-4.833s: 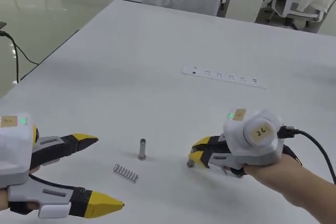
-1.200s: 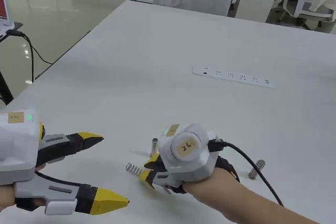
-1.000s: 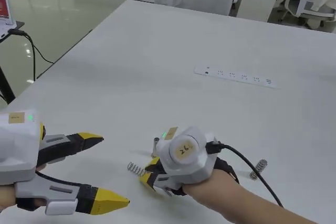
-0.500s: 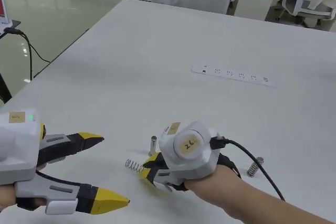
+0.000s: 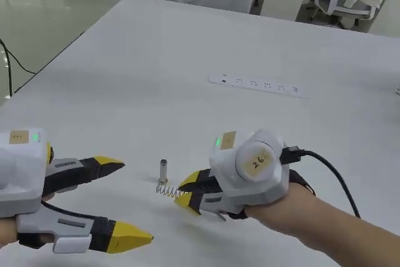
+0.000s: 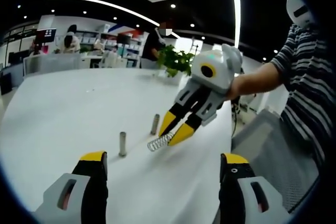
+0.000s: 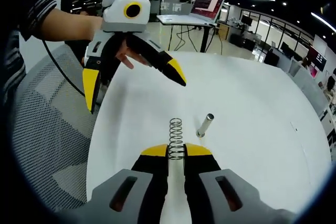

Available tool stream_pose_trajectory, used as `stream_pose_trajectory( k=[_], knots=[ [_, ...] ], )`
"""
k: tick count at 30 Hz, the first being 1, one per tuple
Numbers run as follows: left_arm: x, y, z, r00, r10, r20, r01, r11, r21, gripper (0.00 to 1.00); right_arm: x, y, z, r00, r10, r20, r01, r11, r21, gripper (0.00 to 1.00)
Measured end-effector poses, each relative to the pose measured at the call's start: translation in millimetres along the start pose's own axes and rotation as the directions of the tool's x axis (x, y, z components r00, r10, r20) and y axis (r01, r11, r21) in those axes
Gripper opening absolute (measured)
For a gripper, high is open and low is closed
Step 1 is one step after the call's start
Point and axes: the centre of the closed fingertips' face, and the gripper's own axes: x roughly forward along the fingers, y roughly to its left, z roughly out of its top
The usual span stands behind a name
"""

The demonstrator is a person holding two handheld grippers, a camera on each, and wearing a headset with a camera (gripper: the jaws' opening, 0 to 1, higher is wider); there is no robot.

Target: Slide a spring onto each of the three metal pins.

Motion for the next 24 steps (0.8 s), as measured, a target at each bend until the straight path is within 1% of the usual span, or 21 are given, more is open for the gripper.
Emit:
stream_pose_trajectory(
  k=[4, 6, 9, 14, 17, 21, 24],
  knots=[
    [7.5, -5.0, 2.7, 0.9996, -0.026, 0.001, 0.026, 1.0, 0.001, 0.83, -12.4, -2.1, -7.2, 1.0, -0.008, -0.003, 0.008, 1.0, 0.007, 0.07],
    [11.2, -8.4, 3.1, 0.9989, -0.046, -0.008, 0.046, 0.999, 0.006, 0.81, -19.0, -3.0, -10.9, 0.9999, -0.012, -0.005, 0.012, 1.0, 0.002, 0.07],
    [15.4, -10.9, 5.4, 0.998, -0.063, -0.008, 0.063, 0.998, 0.008, 0.79, -27.2, -3.7, -16.3, 0.9999, -0.016, -0.006, 0.016, 1.0, 0.003, 0.07],
    [24.4, -16.4, 9.2, 0.9953, -0.096, -0.013, 0.097, 0.995, 0.018, 0.76, -36.8, 0.4, -24.2, 1.0, -0.002, -0.007, 0.002, 1.0, -0.013, 0.07],
    [30.2, -21.2, 9.5, 0.9928, -0.118, -0.02, 0.119, 0.993, 0.025, 0.73, -40.5, 3.5, -24.7, 1.0, 0.006, -0.005, -0.006, 0.999, -0.038, 0.07],
    [41.5, -30.2, 11.5, 0.9878, -0.153, -0.029, 0.154, 0.987, 0.044, 0.69, -46.3, 10.5, -22.0, 0.9997, 0.023, 0.013, -0.022, 0.998, -0.061, 0.07],
    [48.7, -35.3, 13.2, 0.9838, -0.176, -0.033, 0.178, 0.983, 0.052, 0.63, -48.8, 15.9, -22.1, 0.9993, 0.033, 0.016, -0.032, 0.996, -0.087, 0.07]
  ],
)
